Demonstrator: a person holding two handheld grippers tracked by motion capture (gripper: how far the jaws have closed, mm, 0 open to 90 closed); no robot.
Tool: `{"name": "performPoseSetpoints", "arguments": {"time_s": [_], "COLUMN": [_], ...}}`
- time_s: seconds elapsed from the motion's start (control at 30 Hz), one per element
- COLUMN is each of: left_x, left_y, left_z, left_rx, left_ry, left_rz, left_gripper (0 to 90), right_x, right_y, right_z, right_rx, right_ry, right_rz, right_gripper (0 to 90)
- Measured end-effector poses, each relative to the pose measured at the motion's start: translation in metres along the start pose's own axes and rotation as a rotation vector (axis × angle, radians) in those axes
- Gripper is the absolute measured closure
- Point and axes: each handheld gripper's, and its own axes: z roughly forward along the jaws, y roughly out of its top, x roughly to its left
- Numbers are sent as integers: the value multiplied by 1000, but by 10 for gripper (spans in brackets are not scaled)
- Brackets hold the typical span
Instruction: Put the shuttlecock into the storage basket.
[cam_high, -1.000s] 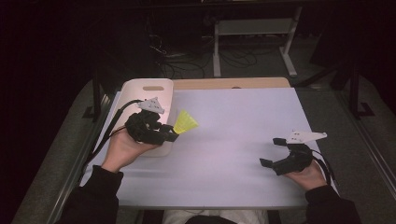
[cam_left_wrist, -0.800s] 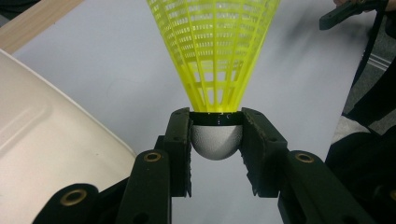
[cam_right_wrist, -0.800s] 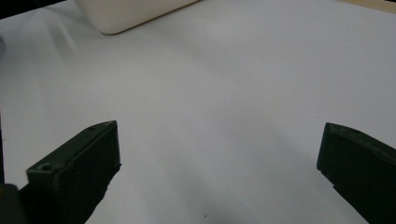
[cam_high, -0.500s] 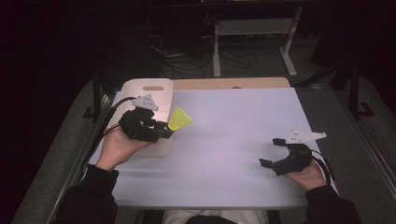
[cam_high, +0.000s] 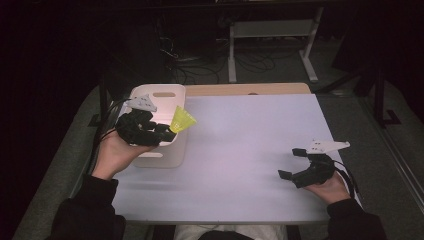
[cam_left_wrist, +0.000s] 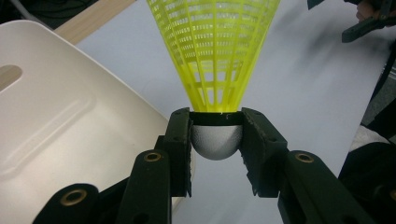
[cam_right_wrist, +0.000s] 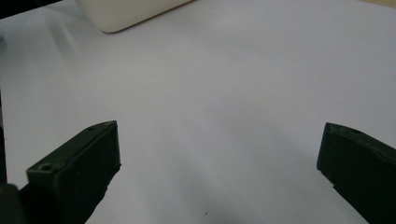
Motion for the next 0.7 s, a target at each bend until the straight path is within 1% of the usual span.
{"name": "performPoseSetpoints", "arguments": {"time_s": [0.13, 0.37, 0.47, 0.7], "left_x": [4, 7, 9, 15], "left_y": [-1, -3, -3, -5], "left_z": [-4, -8, -11, -19], "left_rx": [-11, -17, -25, -32], "left_ry": [19, 31, 33, 54], "left_rz": [-3, 0, -6, -17], "left_gripper": [651, 651, 651, 651], "right_x": [1, 1, 1, 1], "right_y": [0, 0, 0, 0], "right_z": [1, 1, 1, 1], "right_rx": [7, 9, 7, 8], "right_ry": [0, 5, 6, 6], "right_rz": [2, 2, 1, 2], "right_gripper": [0, 0, 0, 0]}}
